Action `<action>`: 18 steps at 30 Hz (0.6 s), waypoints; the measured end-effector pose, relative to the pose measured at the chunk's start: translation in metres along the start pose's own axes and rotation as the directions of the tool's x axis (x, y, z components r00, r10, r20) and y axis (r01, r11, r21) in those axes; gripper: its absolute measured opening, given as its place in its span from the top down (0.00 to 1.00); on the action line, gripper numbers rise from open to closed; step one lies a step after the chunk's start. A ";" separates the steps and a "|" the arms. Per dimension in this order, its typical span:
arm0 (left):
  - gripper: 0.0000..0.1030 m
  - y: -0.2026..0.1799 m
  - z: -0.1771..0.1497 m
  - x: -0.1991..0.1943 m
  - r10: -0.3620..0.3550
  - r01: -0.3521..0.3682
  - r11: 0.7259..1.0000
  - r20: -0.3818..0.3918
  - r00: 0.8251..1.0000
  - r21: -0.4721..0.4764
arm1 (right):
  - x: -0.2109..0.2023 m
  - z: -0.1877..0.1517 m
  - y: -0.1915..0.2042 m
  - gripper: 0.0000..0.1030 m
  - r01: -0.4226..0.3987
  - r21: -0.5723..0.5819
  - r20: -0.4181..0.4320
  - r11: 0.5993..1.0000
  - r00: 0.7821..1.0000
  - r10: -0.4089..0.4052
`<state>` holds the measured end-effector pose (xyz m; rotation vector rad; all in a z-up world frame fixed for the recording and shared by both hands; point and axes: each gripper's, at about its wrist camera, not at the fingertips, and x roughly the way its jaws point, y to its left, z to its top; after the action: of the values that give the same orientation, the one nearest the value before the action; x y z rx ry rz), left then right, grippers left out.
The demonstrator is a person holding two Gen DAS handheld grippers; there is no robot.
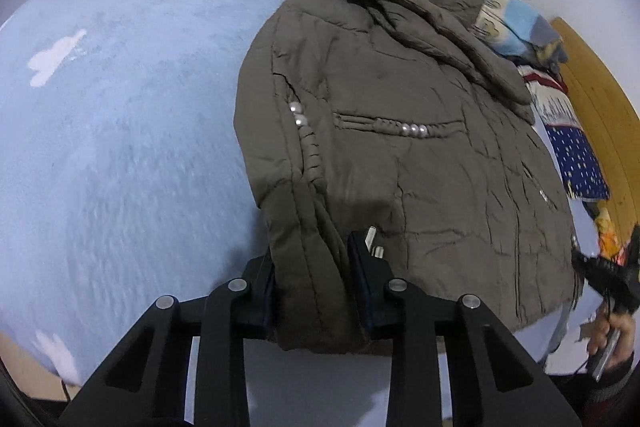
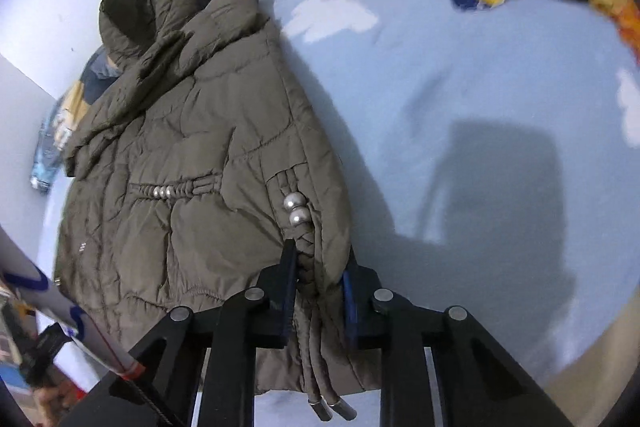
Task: Fold large clothes
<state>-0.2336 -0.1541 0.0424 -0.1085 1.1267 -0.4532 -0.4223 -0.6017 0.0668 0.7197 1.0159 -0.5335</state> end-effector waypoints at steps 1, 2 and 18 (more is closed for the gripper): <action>0.71 0.000 -0.003 -0.005 0.010 -0.010 1.000 0.010 1.000 0.003 | -0.001 -0.001 0.001 0.81 0.016 -0.006 -0.001 1.000 1.000 -0.016; 0.71 0.003 -0.002 -0.008 0.017 -0.017 1.000 0.017 1.000 -0.002 | 0.000 -0.003 0.002 0.81 0.027 -0.009 -0.007 1.000 1.000 -0.027; 0.52 -0.134 0.031 -0.152 0.062 -0.191 0.956 0.479 0.876 0.225 | -0.084 0.011 0.058 0.59 -0.034 -0.085 0.399 0.996 0.915 0.065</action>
<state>-0.2983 -0.2184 0.2259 0.0908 0.5831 -0.4264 -0.4120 -0.5661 0.1620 0.5372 0.6275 -0.5671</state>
